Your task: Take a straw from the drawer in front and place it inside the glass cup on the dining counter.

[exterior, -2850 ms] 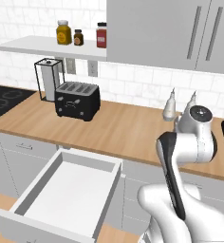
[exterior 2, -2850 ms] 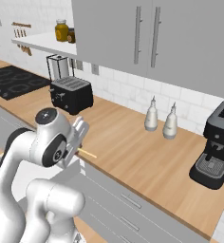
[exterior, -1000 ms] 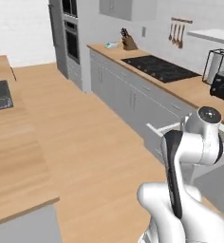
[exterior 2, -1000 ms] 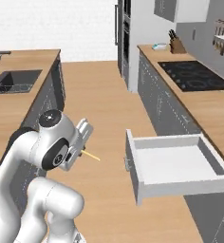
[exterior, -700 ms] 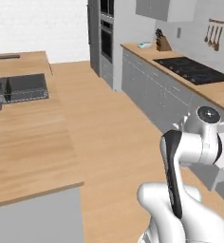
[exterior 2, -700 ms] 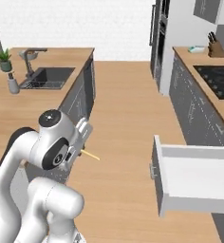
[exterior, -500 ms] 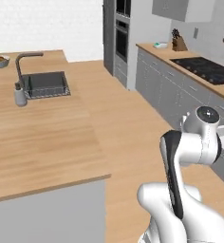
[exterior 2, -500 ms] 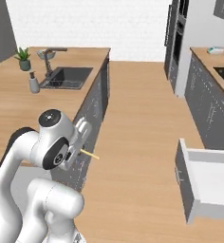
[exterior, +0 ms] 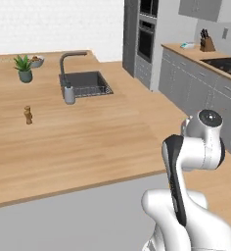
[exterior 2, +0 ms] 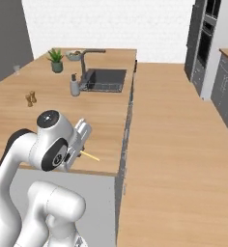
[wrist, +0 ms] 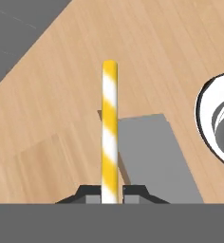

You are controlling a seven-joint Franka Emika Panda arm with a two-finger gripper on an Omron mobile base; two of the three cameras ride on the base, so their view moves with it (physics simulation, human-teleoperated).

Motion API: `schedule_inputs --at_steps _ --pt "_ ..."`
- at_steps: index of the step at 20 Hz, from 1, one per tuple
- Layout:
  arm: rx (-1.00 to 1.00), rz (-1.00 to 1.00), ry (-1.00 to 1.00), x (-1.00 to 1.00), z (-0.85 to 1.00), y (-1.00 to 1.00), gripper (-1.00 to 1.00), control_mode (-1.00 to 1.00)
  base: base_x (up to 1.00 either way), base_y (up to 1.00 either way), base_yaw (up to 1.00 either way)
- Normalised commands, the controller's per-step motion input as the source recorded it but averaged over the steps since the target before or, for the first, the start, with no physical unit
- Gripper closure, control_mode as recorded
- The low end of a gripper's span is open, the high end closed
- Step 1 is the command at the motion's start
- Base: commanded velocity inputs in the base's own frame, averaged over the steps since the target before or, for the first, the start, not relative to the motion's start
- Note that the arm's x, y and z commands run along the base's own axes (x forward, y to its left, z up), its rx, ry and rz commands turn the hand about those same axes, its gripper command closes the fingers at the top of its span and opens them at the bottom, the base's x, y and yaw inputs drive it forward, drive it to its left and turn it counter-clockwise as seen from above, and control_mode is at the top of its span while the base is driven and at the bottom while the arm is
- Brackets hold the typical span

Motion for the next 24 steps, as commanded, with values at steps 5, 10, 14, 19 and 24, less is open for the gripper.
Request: schedule_inputs --at_steps 5,10,14,19,24 --pt "0.00 0.00 0.00 0.00 0.00 0.00 1.00 1.00 -0.01 1.00 -0.03" --pt "0.00 0.00 0.00 0.00 0.00 0.00 1.00 1.00 0.00 1.00 -0.05" --pt "0.00 0.00 0.00 0.00 0.00 0.00 1.00 1.00 0.00 1.00 -0.04" --pt "0.00 0.00 0.00 0.00 0.00 0.00 1.00 1.00 0.00 1.00 -0.08" --pt "0.00 0.00 0.00 0.00 0.00 0.00 1.00 1.00 0.00 1.00 -0.23"
